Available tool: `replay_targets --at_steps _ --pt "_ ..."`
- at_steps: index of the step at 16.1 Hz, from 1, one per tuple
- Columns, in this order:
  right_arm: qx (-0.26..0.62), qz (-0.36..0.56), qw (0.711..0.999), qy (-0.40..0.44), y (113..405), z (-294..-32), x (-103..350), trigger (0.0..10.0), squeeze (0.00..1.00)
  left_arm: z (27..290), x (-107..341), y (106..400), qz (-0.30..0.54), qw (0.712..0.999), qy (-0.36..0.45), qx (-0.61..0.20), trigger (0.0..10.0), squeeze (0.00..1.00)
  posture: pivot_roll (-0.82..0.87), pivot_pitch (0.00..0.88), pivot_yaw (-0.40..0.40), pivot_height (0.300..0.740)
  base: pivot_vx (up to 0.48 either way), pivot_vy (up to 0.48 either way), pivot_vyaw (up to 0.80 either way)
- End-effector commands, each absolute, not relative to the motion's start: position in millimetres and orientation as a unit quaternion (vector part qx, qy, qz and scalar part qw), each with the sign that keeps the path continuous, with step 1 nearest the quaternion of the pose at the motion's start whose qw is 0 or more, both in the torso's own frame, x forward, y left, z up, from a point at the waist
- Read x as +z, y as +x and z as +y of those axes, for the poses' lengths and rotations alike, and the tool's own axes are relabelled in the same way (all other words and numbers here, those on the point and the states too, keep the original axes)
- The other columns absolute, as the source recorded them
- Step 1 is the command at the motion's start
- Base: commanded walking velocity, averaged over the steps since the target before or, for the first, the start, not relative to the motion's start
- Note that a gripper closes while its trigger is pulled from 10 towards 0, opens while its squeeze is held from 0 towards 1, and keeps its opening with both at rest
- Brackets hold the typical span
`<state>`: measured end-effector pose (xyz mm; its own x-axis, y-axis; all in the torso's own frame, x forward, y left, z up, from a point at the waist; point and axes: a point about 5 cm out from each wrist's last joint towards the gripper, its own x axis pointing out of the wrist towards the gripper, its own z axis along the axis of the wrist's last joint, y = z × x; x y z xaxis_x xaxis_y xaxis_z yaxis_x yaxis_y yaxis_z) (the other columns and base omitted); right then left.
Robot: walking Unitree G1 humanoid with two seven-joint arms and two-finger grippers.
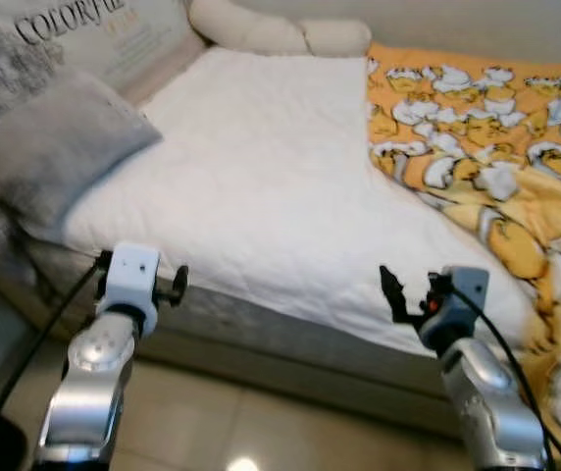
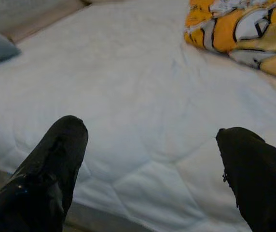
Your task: Clean up the room
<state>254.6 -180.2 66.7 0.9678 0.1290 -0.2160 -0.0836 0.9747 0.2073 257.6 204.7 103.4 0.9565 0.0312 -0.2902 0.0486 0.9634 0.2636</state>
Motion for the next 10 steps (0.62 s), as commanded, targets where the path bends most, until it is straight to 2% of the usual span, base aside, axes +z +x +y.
replay_targets --at_steps 1,10 --pt "0.063 0.111 0.987 0.093 258.7 -177.4 70.8 10.0 0.00 205.4 105.9 258.4 0.146 0.979 0.140 0.001 10.0 0.94 -0.02 0.000 0.024 0.740 0.000 -0.442 0.00" --pt "0.058 0.113 0.987 0.099 264.9 -181.2 72.7 10.0 0.00 197.1 105.0 263.8 0.147 0.978 0.146 -0.005 10.0 0.95 -0.02 0.000 0.023 0.740 0.000 -0.440 0.00"
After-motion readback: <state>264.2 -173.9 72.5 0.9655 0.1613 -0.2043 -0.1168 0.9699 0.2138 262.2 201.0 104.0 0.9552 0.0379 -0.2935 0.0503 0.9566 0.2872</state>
